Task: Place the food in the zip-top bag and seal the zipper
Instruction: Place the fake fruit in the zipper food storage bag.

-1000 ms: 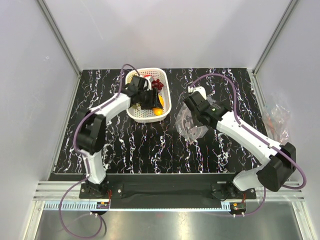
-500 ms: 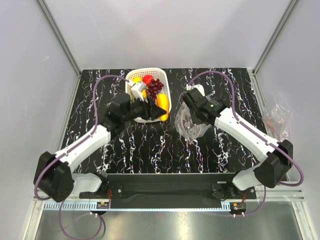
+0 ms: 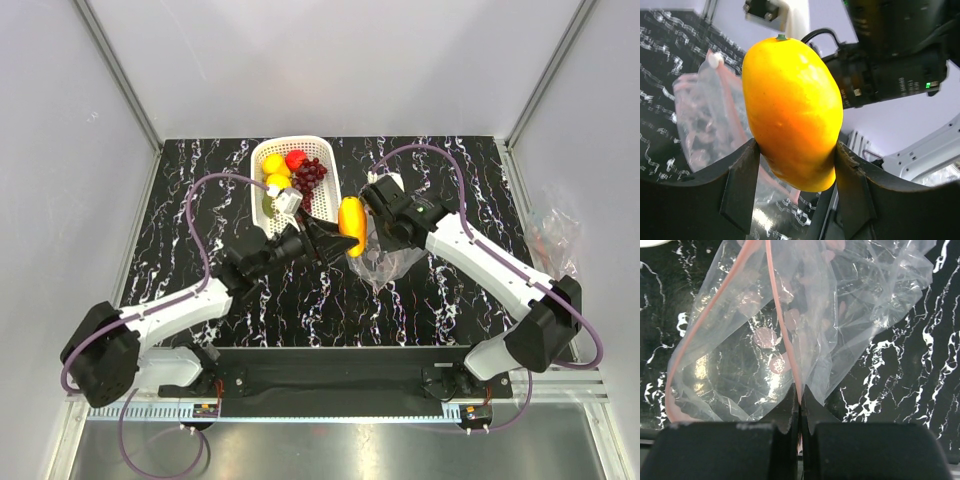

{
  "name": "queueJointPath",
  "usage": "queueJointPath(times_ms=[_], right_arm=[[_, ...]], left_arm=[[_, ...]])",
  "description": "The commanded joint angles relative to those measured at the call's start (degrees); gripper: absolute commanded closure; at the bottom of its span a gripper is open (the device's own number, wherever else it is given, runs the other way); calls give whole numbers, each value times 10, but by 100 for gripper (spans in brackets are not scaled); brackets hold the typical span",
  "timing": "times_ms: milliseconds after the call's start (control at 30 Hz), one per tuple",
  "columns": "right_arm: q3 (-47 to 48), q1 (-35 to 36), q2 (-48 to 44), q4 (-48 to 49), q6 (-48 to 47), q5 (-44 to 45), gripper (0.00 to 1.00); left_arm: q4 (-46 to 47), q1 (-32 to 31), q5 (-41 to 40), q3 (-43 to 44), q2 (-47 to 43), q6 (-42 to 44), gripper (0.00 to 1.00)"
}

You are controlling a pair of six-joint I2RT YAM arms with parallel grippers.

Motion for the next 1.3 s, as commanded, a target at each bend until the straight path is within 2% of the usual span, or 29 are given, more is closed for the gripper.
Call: queueJointPath(times_ms=[0,67,233,333,400,533,567,700,1033,1267], right_arm=[[34,-5,1,1,7,-25,100],[40,-4,3,0,10,-37,100],[48,-5,0,1,21,-53,100],[48,-4,-7,0,24,-55,100],[50,-4,-10,-2,26,-59,100],[55,-4,-19,-5,28,-59,100],[57,-4,-21,-4,29,-59,100],[57,-4,-24,3,27,-64,100],[35,-5,-69,28,36,-31,100],[12,-7,-76,58,38,-30,100]], left_arm=[[191,-10,-39,-36,22,-19,71],[230,-17,-47,-42,46,-34,71],[222,-41,-97,-20,105,-31,70],[196,-44,-141,-15,125,-33,73],[150,-44,-165,-5,123,-29,74],[-44,-72,-230,68,120,38,74],[-48,-76,-241,77,125,45,74],[-32,-89,-228,88,143,46,71],[-119,-94,-214,146,190,46,71],[-93,-98,-168,148,195,53,70]])
